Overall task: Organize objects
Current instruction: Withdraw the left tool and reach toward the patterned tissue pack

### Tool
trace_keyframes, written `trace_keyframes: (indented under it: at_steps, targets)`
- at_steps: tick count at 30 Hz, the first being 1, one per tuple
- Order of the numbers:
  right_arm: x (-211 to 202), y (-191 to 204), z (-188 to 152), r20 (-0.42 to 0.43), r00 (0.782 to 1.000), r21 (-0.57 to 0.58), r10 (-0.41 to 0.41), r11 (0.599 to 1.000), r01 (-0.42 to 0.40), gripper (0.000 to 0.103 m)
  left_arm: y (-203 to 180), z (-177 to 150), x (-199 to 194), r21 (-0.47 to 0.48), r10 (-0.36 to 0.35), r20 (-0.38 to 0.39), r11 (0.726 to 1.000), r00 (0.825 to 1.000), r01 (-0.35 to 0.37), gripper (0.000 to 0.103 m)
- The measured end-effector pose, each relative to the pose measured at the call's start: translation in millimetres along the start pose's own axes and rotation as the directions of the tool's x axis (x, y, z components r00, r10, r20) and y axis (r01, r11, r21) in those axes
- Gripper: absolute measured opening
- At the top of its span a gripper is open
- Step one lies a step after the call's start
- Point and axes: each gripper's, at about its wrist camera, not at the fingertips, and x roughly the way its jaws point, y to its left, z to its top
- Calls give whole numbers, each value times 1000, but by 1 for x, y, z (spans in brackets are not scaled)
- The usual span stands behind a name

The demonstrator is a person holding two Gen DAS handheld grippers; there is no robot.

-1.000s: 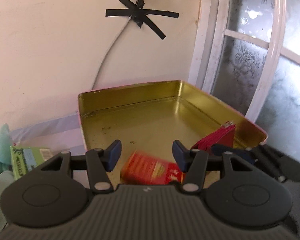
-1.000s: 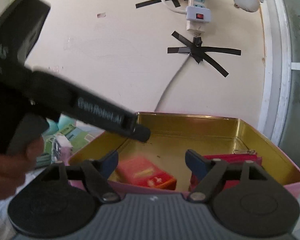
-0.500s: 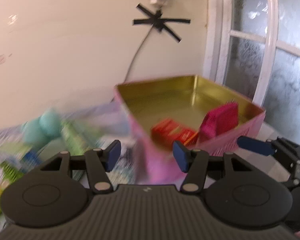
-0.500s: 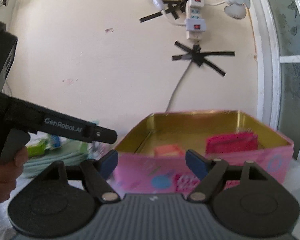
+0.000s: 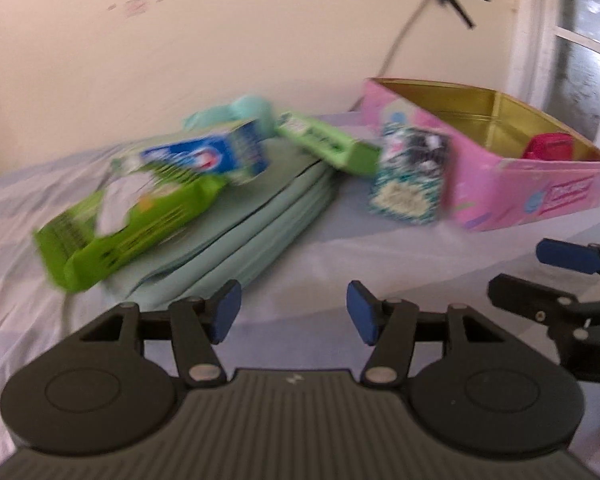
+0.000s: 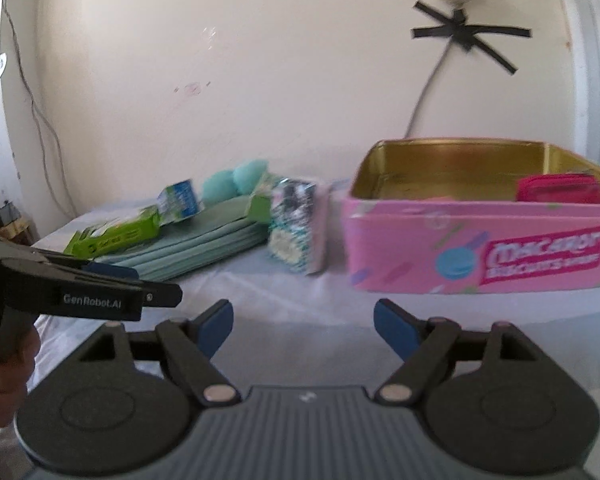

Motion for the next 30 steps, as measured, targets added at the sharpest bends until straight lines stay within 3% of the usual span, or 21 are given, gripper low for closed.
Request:
trace_keyframes:
  at_steps: [11, 18, 20, 26, 30]
  targets:
    - [26, 42, -1, -107, 994, -51, 33, 998, -38, 84, 47, -18, 0, -102, 59, -10, 993, 998, -59, 66]
    - [42, 60, 2, -136, 990, -90, 38, 995, -50, 84, 67, -1, 21, -146, 86, -32, 985, 996, -90, 69]
    - [44, 62, 2, -134, 990, -86, 45, 995, -57, 84, 79, 10, 33, -173, 91, -39, 980, 995, -97, 69]
    - [45, 64, 8, -99, 994, -86, 35, 995, -43, 84, 114, 25, 62, -227, 223, -25, 948, 975, -222, 70]
    - [35, 63, 30, 16, 999, -172, -44, 984, 46, 84, 116, 16, 51, -248, 189, 15, 952, 982, -179, 70]
